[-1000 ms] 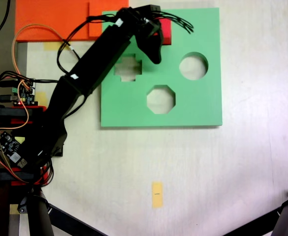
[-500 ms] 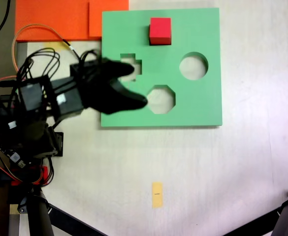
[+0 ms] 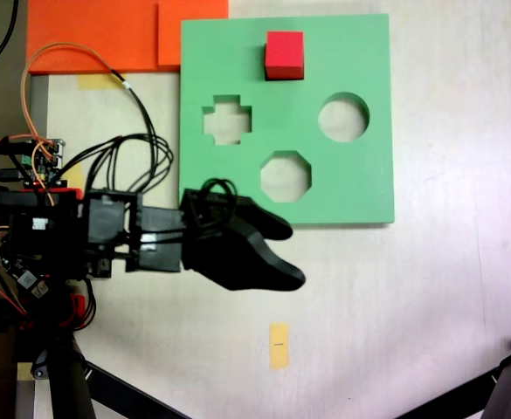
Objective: Put the square block into the corresponding hole
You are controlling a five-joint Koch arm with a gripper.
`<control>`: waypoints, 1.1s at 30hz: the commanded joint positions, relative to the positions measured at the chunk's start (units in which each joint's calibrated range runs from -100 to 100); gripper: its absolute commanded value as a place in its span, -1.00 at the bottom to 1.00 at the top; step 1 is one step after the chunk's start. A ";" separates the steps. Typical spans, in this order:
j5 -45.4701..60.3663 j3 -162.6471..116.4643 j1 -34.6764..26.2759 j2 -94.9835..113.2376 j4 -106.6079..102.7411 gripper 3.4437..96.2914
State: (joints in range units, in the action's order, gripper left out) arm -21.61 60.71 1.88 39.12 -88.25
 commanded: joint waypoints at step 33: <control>16.90 -160.71 -2.49 60.88 88.01 0.00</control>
State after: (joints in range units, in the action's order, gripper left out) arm -5.15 -98.43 -0.27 99.45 5.82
